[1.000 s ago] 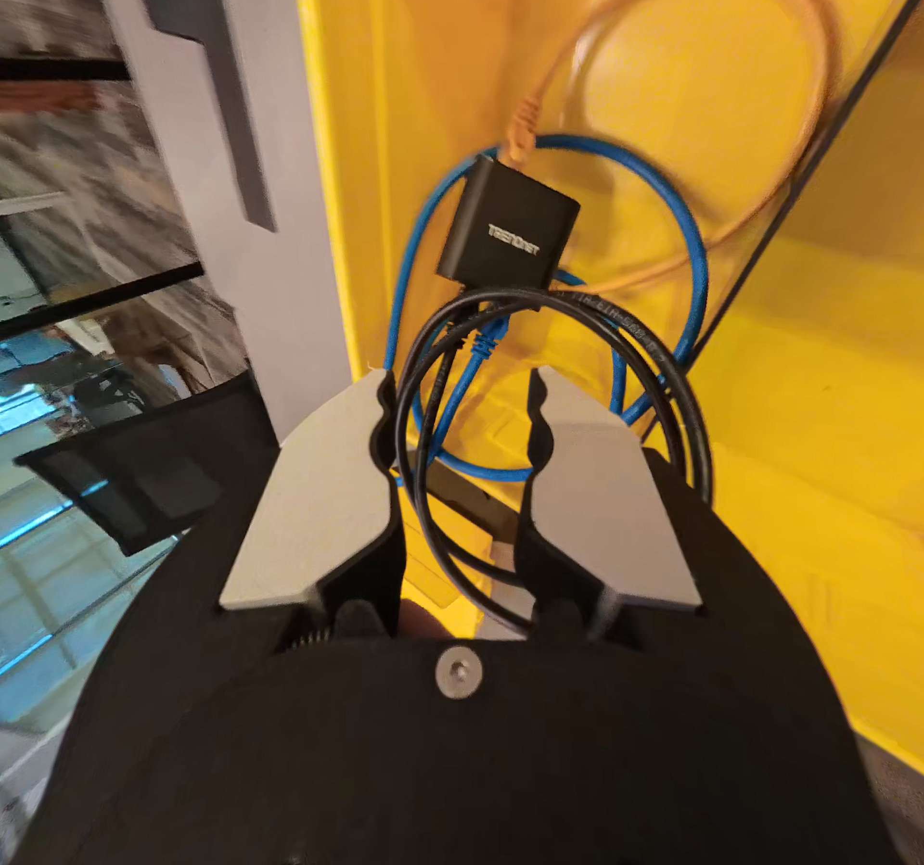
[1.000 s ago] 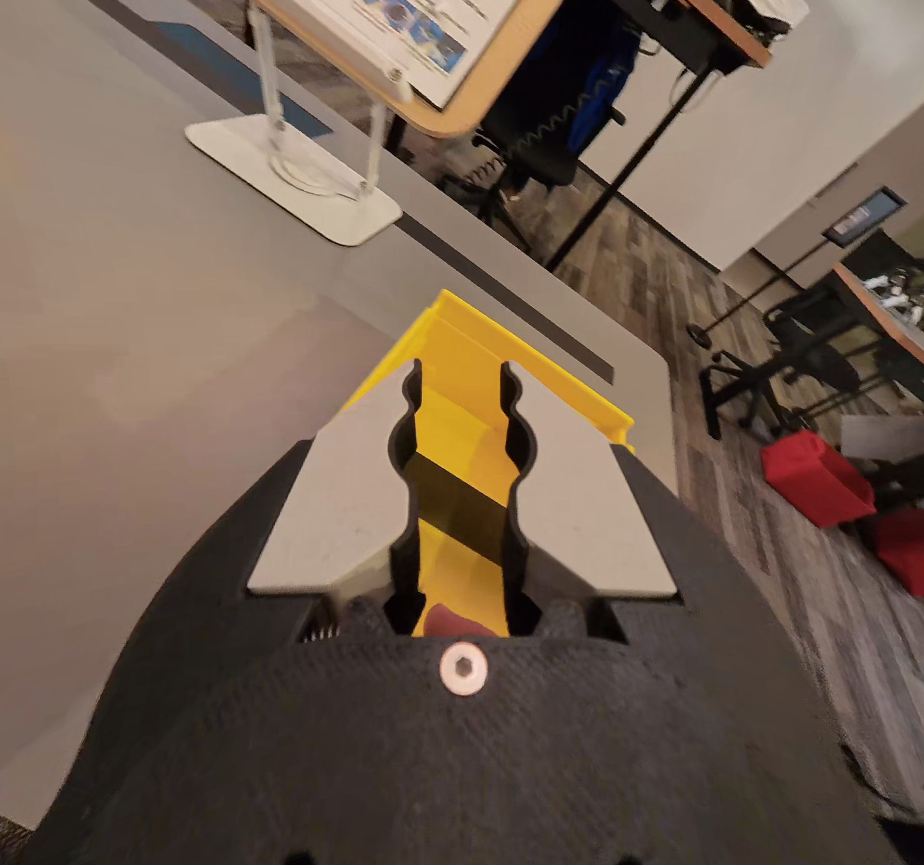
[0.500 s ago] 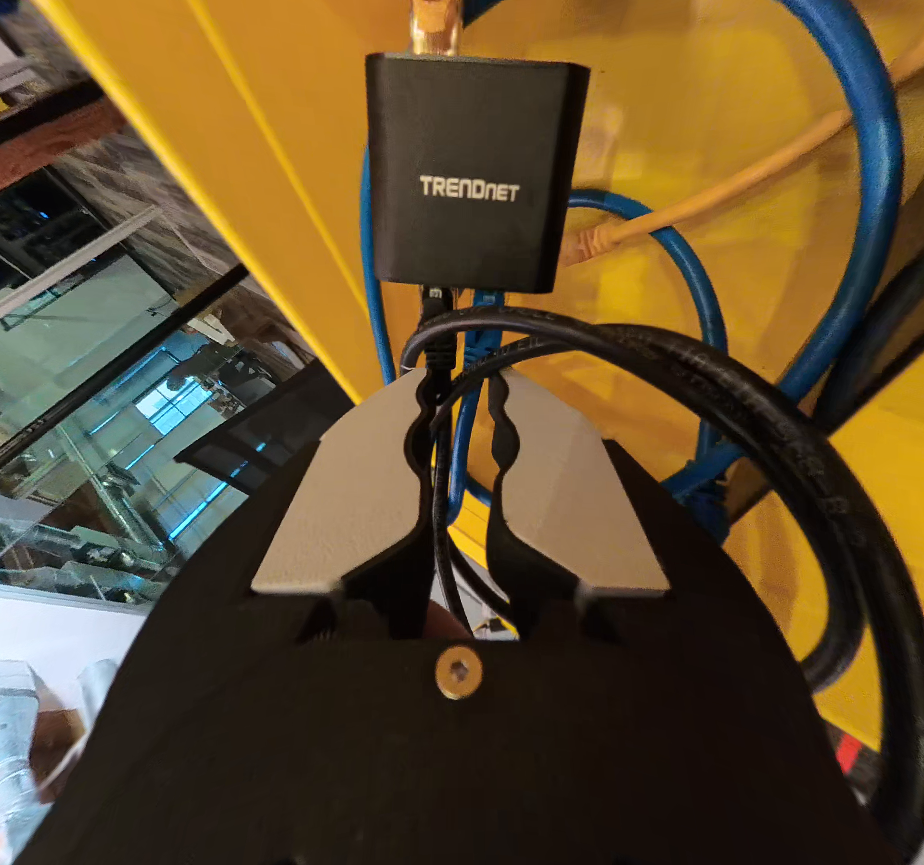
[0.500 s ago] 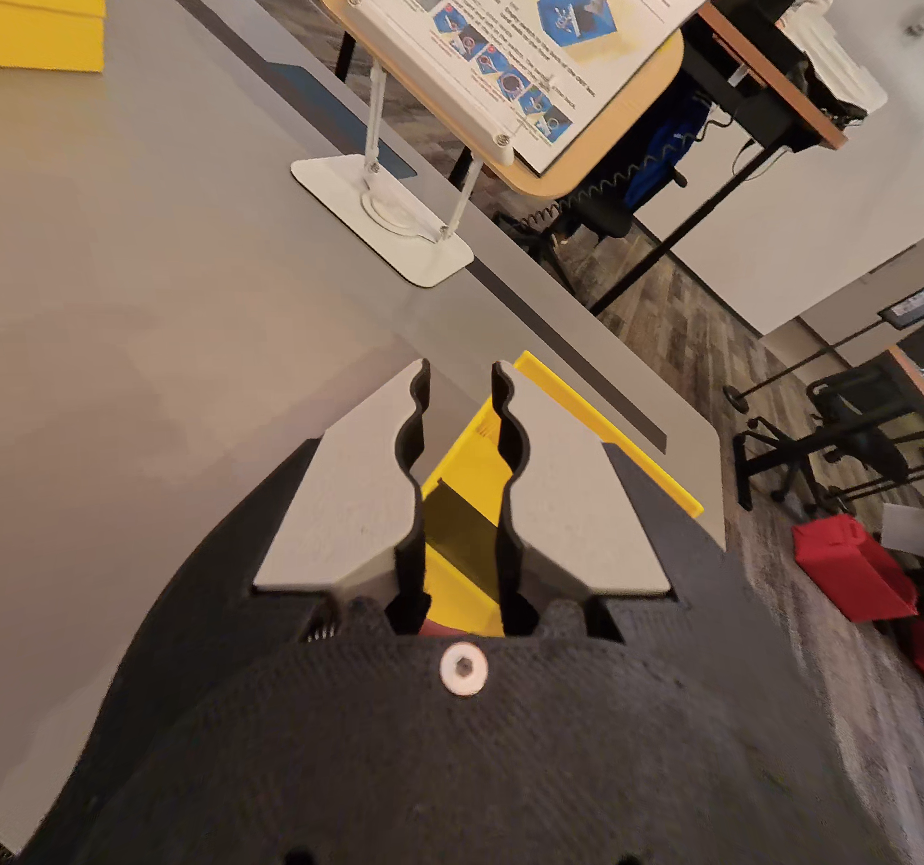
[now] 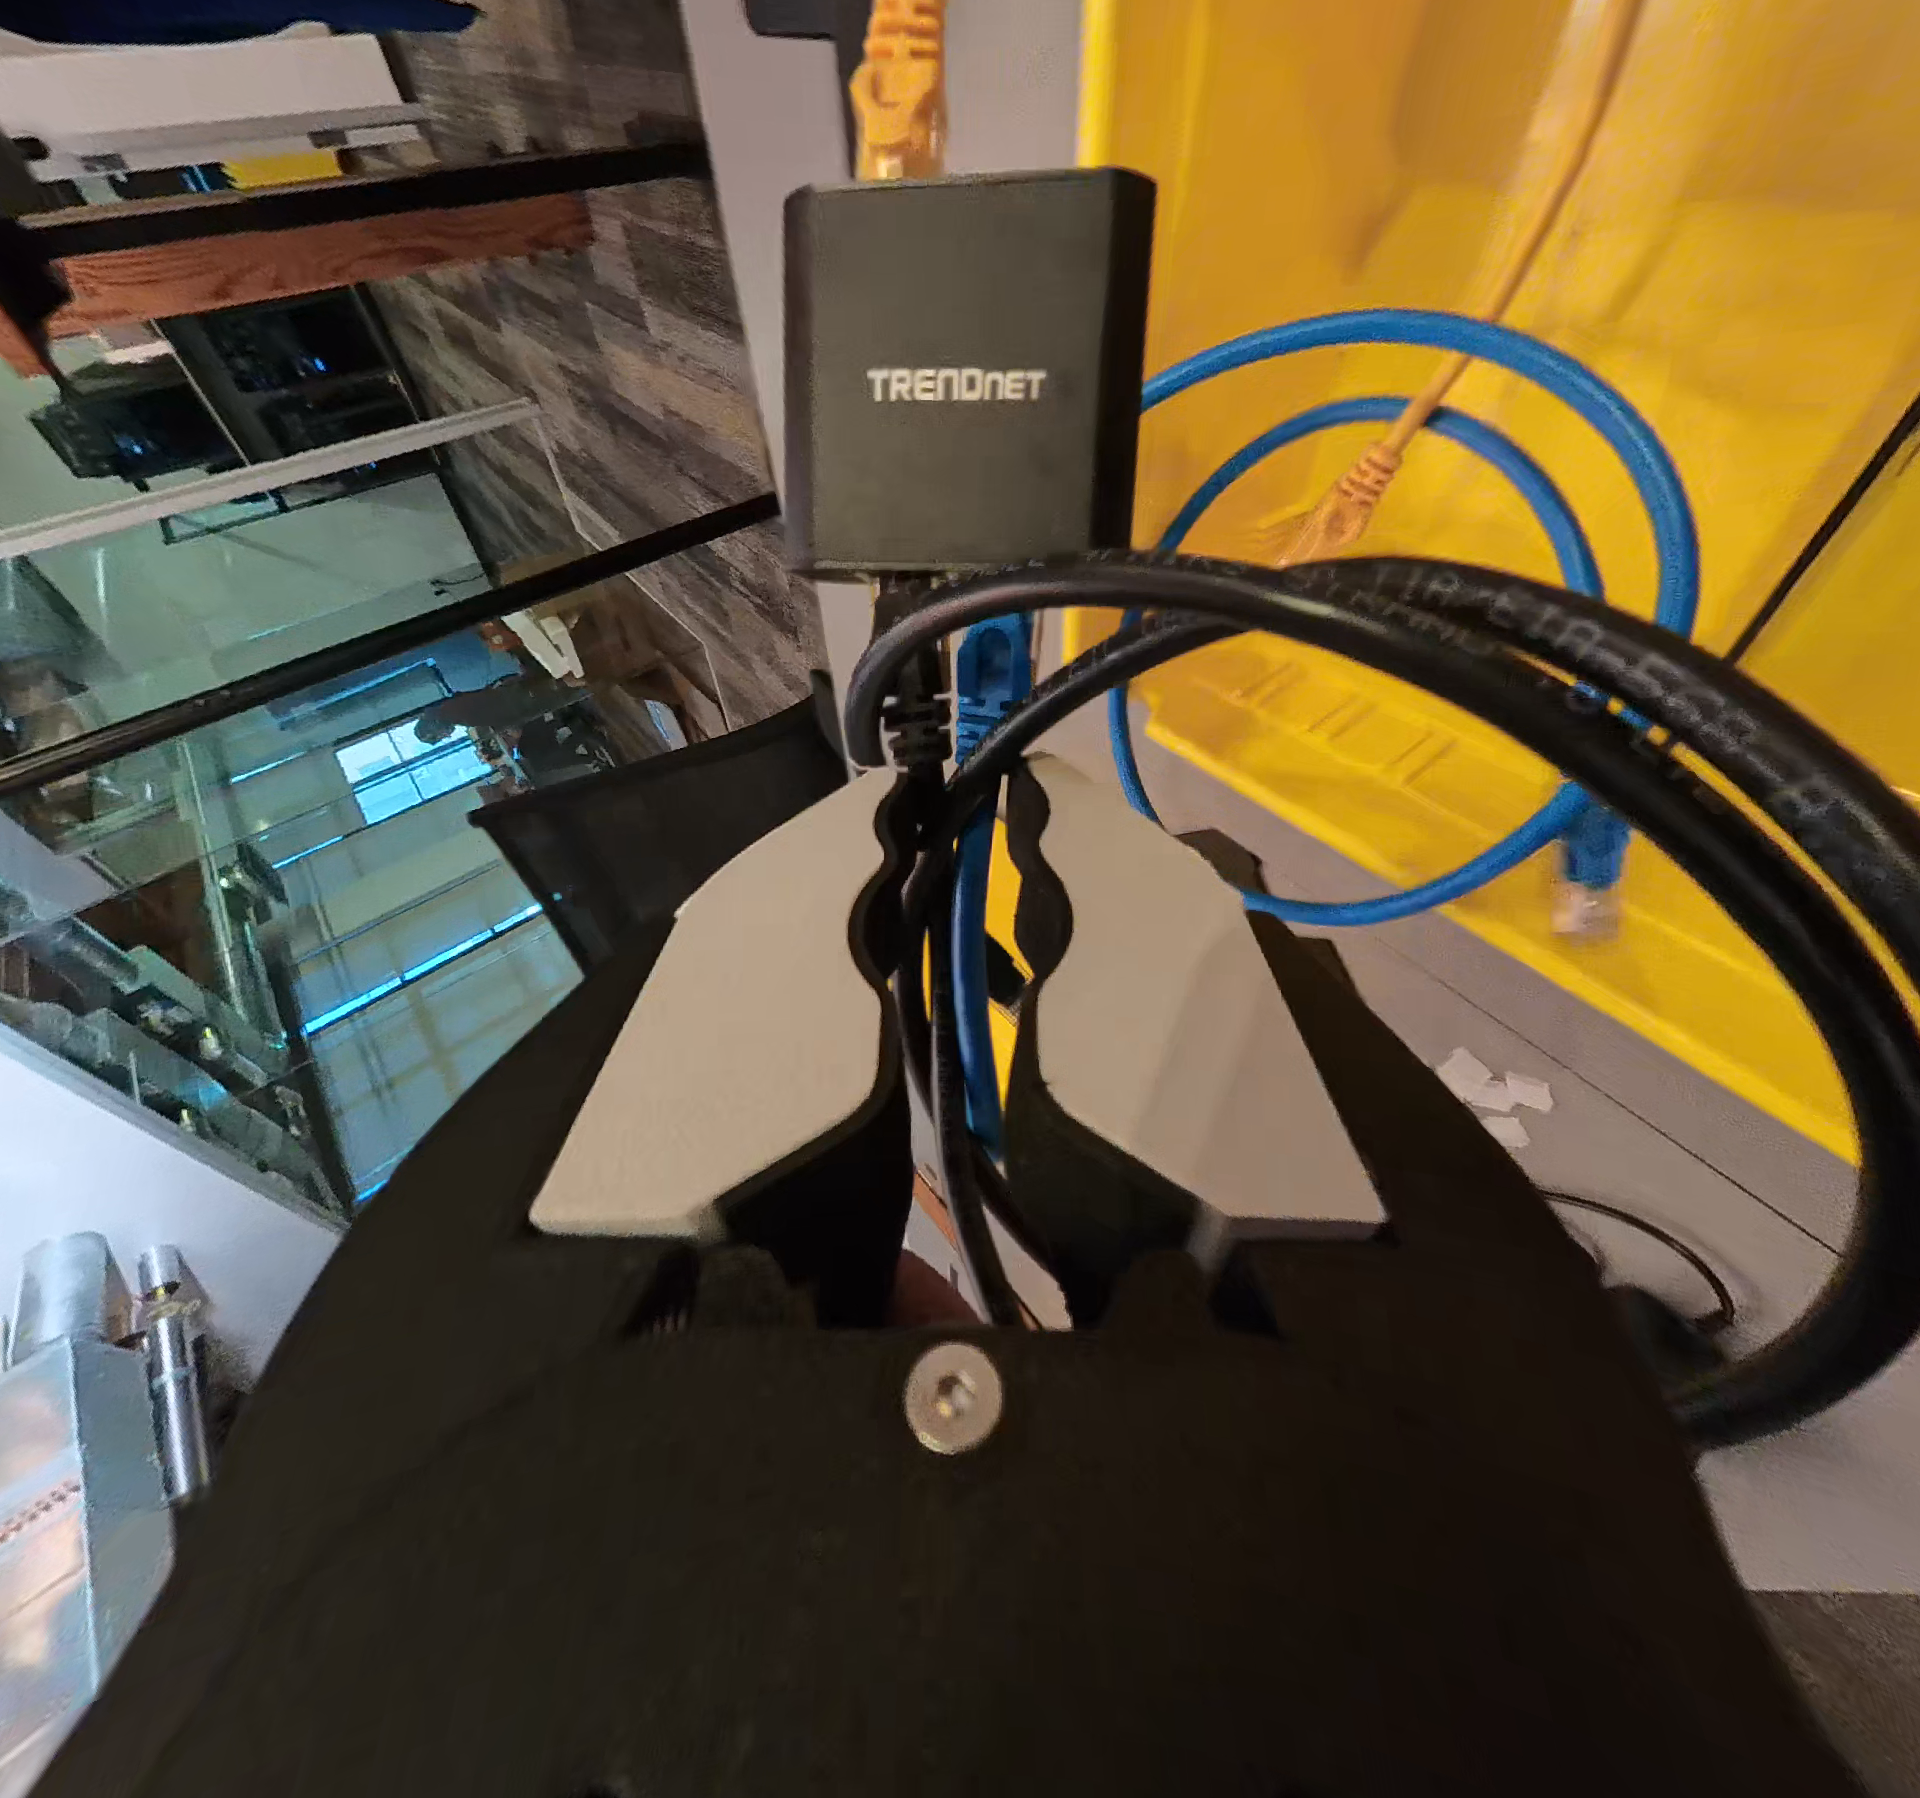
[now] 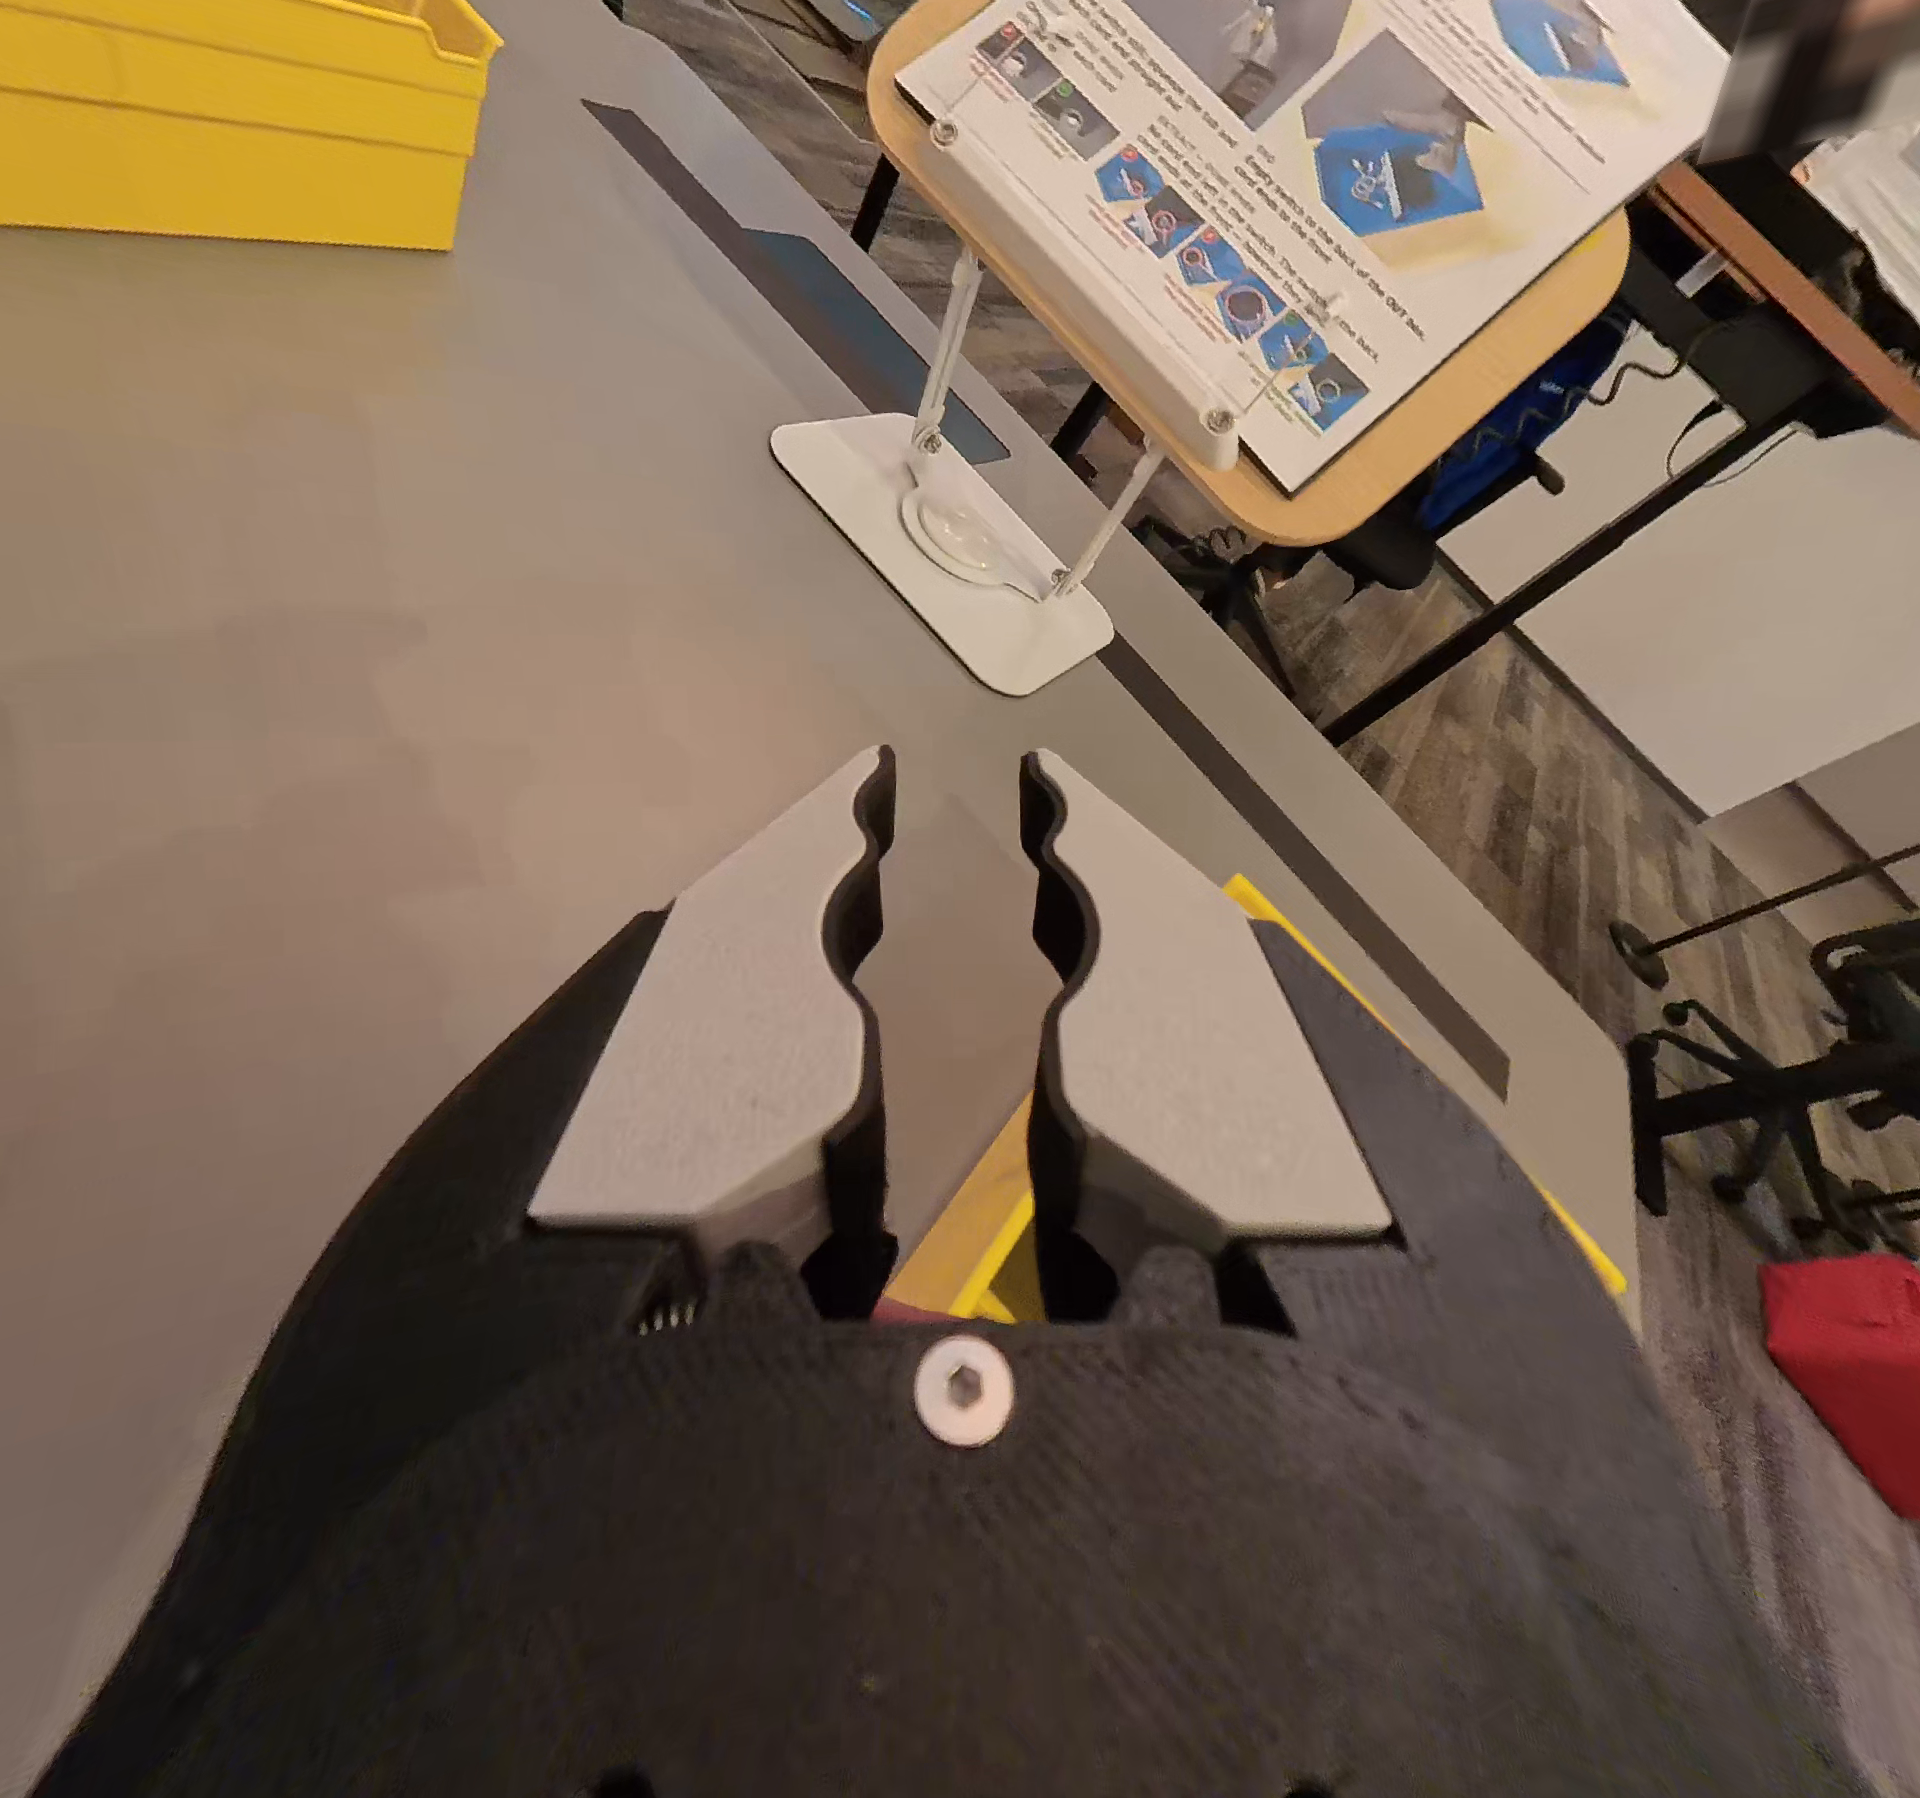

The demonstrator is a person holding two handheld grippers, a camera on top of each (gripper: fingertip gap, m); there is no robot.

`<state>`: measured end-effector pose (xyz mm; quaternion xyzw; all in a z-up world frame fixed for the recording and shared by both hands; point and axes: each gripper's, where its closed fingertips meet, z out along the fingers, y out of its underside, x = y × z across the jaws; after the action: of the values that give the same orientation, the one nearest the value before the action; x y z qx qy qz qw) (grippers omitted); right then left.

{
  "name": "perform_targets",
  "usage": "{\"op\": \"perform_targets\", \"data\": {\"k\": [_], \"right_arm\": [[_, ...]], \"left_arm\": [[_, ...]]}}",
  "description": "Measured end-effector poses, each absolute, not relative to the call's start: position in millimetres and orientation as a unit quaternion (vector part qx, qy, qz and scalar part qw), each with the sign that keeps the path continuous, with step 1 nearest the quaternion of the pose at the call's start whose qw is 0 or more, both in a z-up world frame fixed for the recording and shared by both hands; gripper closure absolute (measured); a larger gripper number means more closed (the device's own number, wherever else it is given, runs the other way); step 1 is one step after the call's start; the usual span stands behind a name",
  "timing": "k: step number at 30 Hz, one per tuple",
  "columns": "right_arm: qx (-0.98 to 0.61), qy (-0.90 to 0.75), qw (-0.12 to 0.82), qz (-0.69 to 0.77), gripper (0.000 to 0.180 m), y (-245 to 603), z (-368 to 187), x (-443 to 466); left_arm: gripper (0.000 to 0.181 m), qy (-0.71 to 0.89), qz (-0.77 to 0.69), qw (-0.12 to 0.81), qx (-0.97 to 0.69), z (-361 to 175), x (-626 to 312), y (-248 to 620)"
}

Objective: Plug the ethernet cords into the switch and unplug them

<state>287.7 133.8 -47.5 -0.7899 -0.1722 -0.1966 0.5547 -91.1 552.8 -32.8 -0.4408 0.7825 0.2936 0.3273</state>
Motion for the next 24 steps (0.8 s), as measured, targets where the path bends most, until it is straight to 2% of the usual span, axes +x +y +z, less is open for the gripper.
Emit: {"op": "perform_targets", "data": {"k": [1,15,20,24], "right_arm": [[-0.787,-0.179,0.556,-0.199,0.156,137.0,-46.3,284.3],[-0.754,-0.225,0.59,-0.181,0.154,162.3,-24.6,245.5],[-0.736,-0.23,0.601,-0.213,0.152,157.1,-5.8,248.7],[-0.712,-0.235,0.615,-0.244,0.149,144.6,18.5,250.5]], "left_arm": [[0.164,0.779,0.293,0.333,-0.444,-22.2,-90.9,551.3],[0.165,0.725,0.257,0.458,-0.446,143.9,-37.4,489.9],[0.166,0.74,0.201,0.488,-0.417,166.9,30.0,432.8],[0.165,0.776,0.122,0.473,-0.399,156.4,95.4,380.8]]}}
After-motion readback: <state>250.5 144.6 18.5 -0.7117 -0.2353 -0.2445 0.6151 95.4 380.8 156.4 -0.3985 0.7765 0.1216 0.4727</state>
